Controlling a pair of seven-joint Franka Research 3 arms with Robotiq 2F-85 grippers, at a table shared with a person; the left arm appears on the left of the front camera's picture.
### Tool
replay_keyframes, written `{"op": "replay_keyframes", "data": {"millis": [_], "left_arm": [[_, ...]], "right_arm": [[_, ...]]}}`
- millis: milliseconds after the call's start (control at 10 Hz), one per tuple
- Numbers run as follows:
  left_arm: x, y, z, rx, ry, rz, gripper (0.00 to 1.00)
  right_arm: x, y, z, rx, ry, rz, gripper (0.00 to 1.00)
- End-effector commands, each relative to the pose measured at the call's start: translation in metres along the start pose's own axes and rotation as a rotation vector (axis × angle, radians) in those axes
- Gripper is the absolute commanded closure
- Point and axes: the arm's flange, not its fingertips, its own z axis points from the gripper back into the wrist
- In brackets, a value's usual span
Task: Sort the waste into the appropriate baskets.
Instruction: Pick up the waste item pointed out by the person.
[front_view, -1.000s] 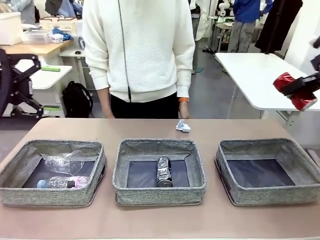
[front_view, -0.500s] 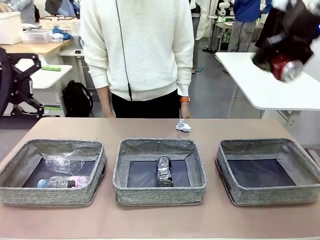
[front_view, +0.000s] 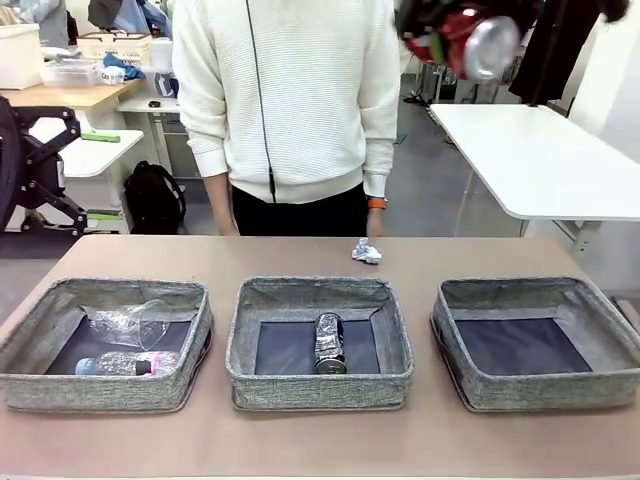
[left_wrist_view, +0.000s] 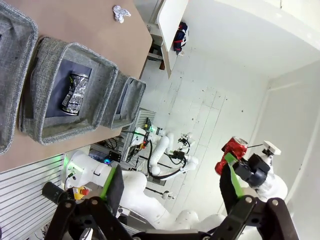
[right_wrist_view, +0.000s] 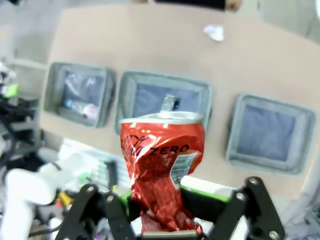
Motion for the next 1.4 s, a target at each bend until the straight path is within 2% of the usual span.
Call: {"op": "replay_keyframes", "data": {"millis": [0, 100, 200, 300, 500, 600, 1300], "left_arm": [[-0.001, -0.003, -0.001, -0.018, -0.005, 0.01, 0.0], [-0.001, -0.003, -0.001, -0.018, -0.005, 0.01, 0.0], [-0.001, -0.003, -0.001, -0.018, -0.005, 0.01, 0.0], [-0.001, -0.003, -0.001, -0.018, -0.005, 0.01, 0.0], [-0.001, -0.003, -0.001, -0.018, -0.005, 0.01, 0.0], [-0.001, -0.003, -0.001, -0.018, -0.005, 0.01, 0.0], [-0.001, -0.003, -0.001, -0.018, -0.005, 0.01, 0.0]], "right_arm": [[0.023, 0.054, -0.016, -0.083, 0.04, 0.012, 0.94], [0.024, 0.087, -0.033, -0.104, 0.078, 0.029, 0.94], [0.026, 0.108, -0.043, -0.155, 0.051, 0.009, 0.94], [0.028, 0.118, -0.048, -0.155, 0.089, 0.043, 0.94], [0.038, 0.107, -0.057, -0.208, 0.072, -0.041, 0.94], [0.017, 0.115, -0.065, -0.136, 0.07, 0.05, 0.94], [0.017, 0.115, -0.065, -0.136, 0.07, 0.05, 0.94]]}}
